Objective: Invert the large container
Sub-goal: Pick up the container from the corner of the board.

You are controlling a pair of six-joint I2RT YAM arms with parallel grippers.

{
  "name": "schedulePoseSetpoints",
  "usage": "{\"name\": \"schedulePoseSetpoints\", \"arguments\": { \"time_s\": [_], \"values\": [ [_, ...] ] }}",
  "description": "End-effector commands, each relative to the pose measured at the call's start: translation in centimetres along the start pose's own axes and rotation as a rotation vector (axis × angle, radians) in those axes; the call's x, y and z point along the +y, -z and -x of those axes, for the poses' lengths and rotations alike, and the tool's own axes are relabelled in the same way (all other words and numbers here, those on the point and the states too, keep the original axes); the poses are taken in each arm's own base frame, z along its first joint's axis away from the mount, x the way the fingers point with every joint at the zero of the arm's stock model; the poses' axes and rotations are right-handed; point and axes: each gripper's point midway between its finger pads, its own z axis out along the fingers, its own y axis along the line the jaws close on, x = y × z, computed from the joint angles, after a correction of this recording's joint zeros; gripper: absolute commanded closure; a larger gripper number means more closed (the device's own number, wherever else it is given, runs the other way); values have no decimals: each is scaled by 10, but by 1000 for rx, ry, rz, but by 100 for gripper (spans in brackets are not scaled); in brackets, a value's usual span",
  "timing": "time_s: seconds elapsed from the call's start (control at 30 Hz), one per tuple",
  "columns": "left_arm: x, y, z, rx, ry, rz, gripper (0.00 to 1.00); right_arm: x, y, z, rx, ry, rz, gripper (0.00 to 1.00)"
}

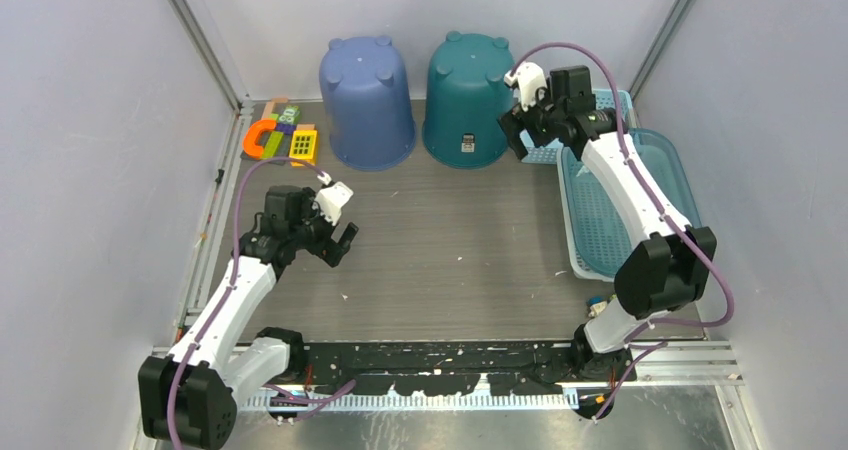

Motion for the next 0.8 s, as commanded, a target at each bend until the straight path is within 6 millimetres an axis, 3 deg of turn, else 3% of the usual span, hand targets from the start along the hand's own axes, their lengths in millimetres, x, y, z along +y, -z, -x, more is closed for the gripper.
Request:
{"name": "schedulePoseSetpoints", "arguments": {
  "time_s": [0.0, 0.33, 0.77],
  "values": [
    [1, 8, 16, -64, -6, 4, 0, -12, -19, -44, 102, 114, 23, 0],
    [1, 13, 19, -90, -7, 7, 0, -25, -59, -84, 136, 88, 91, 0],
    [1, 13, 20, -94, -7, 7, 0, -33, -106, -91, 95, 139, 194, 7]
  ]
}}
